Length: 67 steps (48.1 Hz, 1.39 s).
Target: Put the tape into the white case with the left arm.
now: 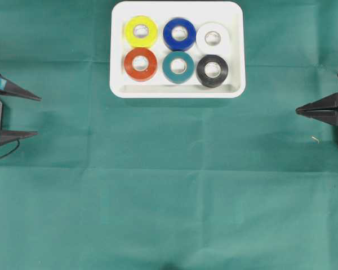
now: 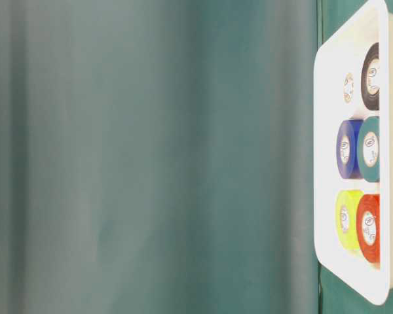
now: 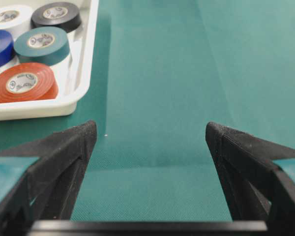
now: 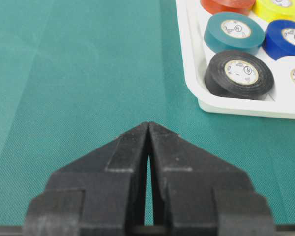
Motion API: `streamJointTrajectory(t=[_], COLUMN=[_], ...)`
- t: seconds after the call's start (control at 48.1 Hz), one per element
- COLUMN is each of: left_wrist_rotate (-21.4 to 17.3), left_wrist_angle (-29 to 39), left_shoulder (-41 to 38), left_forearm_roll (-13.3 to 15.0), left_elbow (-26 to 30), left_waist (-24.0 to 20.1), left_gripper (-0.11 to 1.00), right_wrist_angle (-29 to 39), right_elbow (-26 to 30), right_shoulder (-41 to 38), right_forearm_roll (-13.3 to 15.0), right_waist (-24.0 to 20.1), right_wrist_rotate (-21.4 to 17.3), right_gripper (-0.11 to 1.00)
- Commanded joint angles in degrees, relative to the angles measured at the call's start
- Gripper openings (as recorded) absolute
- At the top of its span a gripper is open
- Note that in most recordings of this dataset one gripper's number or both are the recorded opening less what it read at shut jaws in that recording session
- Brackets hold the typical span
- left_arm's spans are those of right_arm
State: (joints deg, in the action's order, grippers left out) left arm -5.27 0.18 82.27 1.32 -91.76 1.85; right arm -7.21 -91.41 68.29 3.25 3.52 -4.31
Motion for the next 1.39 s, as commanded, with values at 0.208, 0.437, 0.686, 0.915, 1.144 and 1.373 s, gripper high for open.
streamJointTrajectory(t=[0.208, 0.437, 0.686, 0.915, 1.144, 1.373], left_wrist_rotate=[0.09, 0.09, 0.09, 0.09, 0.09, 0.09], left_wrist_angle=[-0.26, -0.26, -0.26, -0.26, -0.26, -0.26], left_shoulder=[-0.62, -0.53, -0.62, -0.53, -0.53, -0.62], left_forearm_roll=[-0.09, -0.09, -0.09, -0.09, -0.09, -0.09], left_elbow=[0.79, 0.88, 0.79, 0.79, 0.79, 0.88], left_waist=[-0.26, -0.26, -0.26, -0.26, -0.26, -0.26], left_gripper=[0.99, 0.99, 0.99, 0.99, 0.99, 0.99], right_wrist_angle=[-0.26, -0.26, -0.26, -0.26, -0.26, -0.26], right_elbow=[0.62, 0.0, 0.0, 0.0, 0.0, 0.0], right_shoulder=[0.53, 1.85, 2.2, 2.2, 2.2, 2.2], right_forearm_roll=[0.09, 0.09, 0.09, 0.09, 0.09, 0.09], right_waist=[0.09, 0.09, 0.09, 0.09, 0.09, 0.09], right_wrist_rotate=[0.0, 0.0, 0.0, 0.0, 0.0, 0.0], right_gripper=[-0.09, -0.09, -0.09, -0.09, -0.09, -0.09])
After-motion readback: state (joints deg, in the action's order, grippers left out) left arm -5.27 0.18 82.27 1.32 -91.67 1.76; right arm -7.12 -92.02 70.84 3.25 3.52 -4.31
